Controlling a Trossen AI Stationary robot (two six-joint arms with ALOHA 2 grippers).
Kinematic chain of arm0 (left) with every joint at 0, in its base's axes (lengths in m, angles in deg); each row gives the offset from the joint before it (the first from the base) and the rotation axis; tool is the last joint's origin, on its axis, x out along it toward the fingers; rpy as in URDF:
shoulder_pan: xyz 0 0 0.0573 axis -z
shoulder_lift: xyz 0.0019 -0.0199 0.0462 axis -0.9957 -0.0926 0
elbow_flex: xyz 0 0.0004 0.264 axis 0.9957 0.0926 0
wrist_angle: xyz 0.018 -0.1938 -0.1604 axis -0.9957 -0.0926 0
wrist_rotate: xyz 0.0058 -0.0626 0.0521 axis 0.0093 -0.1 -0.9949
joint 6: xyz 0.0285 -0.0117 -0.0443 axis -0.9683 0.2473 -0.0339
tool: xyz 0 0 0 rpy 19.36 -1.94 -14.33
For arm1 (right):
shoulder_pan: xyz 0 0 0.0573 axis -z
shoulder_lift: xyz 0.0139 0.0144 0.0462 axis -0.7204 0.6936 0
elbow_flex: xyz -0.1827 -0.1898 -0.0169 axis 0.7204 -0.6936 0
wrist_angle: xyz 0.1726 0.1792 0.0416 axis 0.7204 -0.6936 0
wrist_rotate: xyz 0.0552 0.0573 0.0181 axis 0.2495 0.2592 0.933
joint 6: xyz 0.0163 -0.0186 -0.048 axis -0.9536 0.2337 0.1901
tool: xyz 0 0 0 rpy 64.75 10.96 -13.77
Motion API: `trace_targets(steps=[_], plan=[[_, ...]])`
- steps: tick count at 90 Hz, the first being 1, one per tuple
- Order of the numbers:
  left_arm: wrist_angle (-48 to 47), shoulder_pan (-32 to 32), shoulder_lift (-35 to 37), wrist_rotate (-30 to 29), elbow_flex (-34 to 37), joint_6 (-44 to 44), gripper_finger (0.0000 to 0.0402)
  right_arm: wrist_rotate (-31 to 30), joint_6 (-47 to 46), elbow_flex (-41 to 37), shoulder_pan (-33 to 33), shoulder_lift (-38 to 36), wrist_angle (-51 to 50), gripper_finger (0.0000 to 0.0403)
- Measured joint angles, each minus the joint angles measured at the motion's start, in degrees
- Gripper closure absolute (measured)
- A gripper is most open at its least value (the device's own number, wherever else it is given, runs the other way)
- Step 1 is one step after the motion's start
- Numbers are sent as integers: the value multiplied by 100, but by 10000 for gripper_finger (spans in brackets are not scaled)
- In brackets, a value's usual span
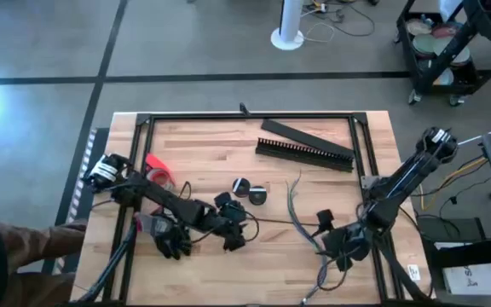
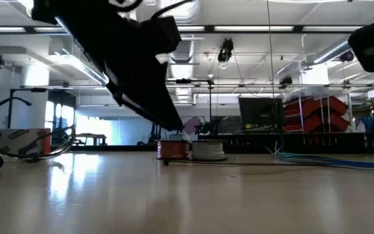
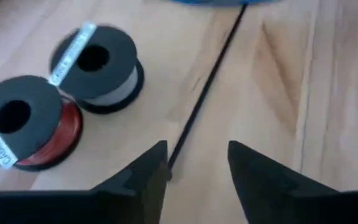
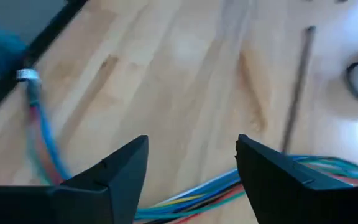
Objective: Ziptie cables
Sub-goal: Wrap the black zip tie on the cables
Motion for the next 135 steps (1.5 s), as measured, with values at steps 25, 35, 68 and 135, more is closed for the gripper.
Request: trace_targets(steps=[25,35,68,135], plan=[[1882,-405,-31,594,1240,-300,186,-109,1025,-88,925,41,1045,162],[2421,-408,-28,581,1526,-284,190,-112,1050,-114,1472,200,1763,170],[1232,-397,258,1084,1227,-581,229,503,1287,72,2737,1970,4299,212],[2404,70,994,1025,2555,85,277,921,723,1678,3311,4841,4728,254]])
